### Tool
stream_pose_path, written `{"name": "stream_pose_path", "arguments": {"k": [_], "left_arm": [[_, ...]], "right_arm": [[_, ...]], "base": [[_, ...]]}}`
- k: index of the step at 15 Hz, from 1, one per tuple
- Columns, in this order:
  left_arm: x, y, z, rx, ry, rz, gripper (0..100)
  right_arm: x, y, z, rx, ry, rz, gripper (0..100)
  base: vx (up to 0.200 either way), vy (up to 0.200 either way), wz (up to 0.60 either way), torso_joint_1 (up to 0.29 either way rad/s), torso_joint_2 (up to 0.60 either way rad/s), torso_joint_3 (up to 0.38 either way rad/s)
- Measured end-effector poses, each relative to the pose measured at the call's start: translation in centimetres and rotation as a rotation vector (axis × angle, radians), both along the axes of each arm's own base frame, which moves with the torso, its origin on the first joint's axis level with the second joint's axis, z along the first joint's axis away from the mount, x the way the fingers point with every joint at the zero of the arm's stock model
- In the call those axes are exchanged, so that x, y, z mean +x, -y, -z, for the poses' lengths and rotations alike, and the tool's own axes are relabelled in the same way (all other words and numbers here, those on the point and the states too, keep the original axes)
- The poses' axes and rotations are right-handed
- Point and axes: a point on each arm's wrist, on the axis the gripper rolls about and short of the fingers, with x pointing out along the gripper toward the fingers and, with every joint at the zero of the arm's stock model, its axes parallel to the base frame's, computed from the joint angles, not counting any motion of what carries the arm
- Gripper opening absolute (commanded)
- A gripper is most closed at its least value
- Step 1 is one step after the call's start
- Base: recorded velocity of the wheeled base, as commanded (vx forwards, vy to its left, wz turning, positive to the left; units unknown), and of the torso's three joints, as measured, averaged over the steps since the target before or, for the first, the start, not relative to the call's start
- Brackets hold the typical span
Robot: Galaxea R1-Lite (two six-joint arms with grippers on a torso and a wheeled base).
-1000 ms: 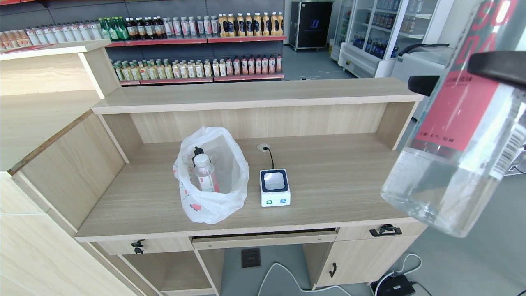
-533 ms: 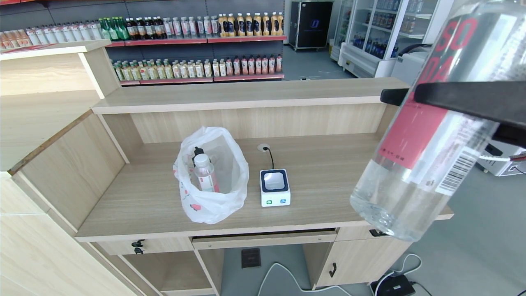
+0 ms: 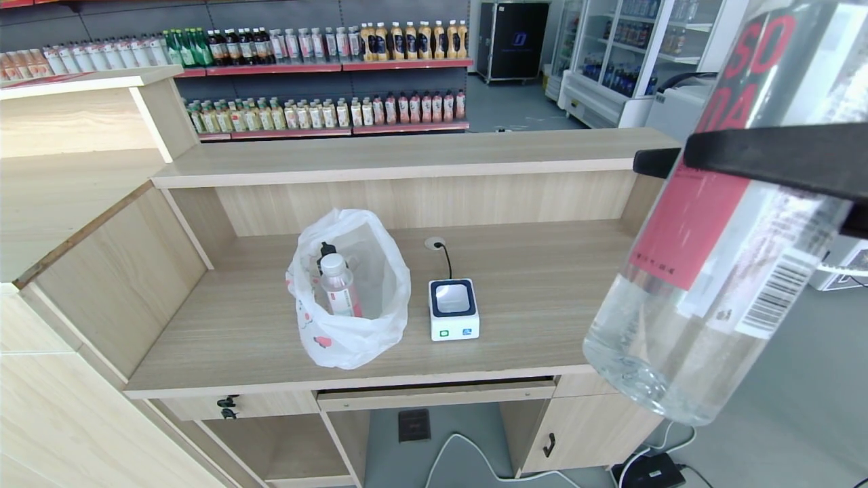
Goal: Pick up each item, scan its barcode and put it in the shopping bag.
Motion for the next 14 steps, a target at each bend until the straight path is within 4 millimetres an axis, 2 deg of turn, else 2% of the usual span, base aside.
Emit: {"name": "stream_pose_path", "arguments": {"k": [10,14], "left_arm": [[0.0,0.0,0.0,0.0,0.0,0.0,100],[0.0,0.0,0.0,0.0,0.0,0.0,100]], "right_arm": [[-0.28,-0.05,-0.19,0.004,0.004,-0.007,0],[0.28,0.7,-0.14,-0.005,-0.005,0.046,0]], "base": [[0.0,0.0,0.0,0.0,0.0,0.0],[0.0,0.0,0.0,0.0,0.0,0.0]]}}
